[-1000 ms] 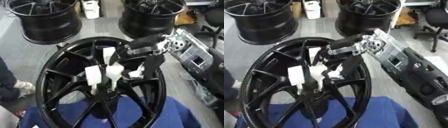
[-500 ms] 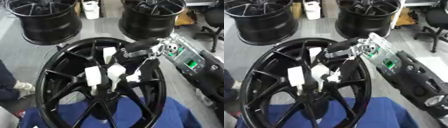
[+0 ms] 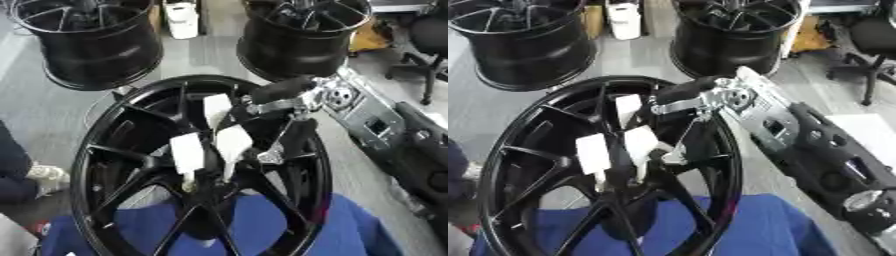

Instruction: Pull the pin out of the wheel hub.

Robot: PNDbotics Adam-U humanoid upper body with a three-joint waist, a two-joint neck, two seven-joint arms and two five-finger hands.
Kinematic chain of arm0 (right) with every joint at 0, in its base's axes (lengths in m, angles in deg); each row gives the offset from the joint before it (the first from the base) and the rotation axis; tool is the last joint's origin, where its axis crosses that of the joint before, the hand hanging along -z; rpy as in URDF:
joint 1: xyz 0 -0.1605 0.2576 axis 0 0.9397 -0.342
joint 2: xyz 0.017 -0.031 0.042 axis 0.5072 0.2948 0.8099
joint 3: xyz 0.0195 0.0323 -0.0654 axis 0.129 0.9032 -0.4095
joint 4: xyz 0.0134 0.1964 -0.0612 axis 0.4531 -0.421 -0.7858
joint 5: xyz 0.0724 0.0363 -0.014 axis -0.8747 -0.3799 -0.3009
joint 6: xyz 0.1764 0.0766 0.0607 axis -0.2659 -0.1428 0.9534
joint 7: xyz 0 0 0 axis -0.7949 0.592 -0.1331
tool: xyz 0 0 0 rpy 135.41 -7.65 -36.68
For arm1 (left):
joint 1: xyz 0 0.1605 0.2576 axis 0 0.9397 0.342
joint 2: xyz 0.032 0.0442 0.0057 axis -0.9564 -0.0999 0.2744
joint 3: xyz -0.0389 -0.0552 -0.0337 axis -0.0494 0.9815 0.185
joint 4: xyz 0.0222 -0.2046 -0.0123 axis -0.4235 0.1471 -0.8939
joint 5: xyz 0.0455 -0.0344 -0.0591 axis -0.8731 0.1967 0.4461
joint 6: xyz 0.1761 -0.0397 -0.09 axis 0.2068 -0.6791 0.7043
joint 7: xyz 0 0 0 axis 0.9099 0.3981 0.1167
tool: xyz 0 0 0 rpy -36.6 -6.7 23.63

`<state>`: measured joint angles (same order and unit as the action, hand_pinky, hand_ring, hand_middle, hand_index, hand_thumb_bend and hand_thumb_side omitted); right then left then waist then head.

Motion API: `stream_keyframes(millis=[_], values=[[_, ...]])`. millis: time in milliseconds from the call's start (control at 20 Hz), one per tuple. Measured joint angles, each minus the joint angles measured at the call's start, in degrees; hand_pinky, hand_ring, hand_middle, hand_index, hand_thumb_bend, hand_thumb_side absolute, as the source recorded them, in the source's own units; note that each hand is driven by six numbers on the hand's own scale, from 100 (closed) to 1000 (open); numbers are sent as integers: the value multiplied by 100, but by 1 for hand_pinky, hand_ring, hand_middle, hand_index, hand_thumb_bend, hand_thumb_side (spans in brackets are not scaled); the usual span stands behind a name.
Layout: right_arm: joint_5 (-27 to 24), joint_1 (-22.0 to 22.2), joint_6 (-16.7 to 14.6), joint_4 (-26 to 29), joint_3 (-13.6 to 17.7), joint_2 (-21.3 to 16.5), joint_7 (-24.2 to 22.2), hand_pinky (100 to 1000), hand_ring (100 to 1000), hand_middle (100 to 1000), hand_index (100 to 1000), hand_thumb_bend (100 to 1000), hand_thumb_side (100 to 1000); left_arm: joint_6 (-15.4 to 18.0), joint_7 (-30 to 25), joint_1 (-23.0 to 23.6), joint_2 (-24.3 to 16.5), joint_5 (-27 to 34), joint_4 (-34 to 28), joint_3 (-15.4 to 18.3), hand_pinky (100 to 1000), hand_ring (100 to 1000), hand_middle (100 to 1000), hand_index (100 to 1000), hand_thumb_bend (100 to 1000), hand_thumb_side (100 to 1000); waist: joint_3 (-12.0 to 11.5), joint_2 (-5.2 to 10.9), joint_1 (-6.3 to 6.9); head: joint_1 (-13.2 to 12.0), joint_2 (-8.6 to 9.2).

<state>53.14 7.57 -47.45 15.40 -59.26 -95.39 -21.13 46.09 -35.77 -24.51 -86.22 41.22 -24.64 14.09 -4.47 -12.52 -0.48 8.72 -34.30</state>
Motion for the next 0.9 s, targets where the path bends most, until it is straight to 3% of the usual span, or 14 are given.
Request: stream_keyframes(millis=[100,250,600,900], values=[[12,0,-19,0,3,4,32,761,674,440,840,100,178,0,0,0,0,0,0,0,782,758,665,701,209,829,-5,0,0,1,15],[16,-4,-40,2,18,5,112,749,641,395,827,100,176,-3,-3,-3,0,0,0,0,782,758,665,701,208,829,-5,0,-3,2,18],[-278,-152,23,230,153,-141,306,744,623,382,821,100,169,-18,-18,-3,0,0,0,0,782,758,664,701,210,829,6,2,-52,2,18],[-963,-383,293,615,596,-654,527,747,614,377,818,100,126,-33,-12,4,-8,-4,0,3,782,758,663,700,212,828,88,30,-139,-13,14]])
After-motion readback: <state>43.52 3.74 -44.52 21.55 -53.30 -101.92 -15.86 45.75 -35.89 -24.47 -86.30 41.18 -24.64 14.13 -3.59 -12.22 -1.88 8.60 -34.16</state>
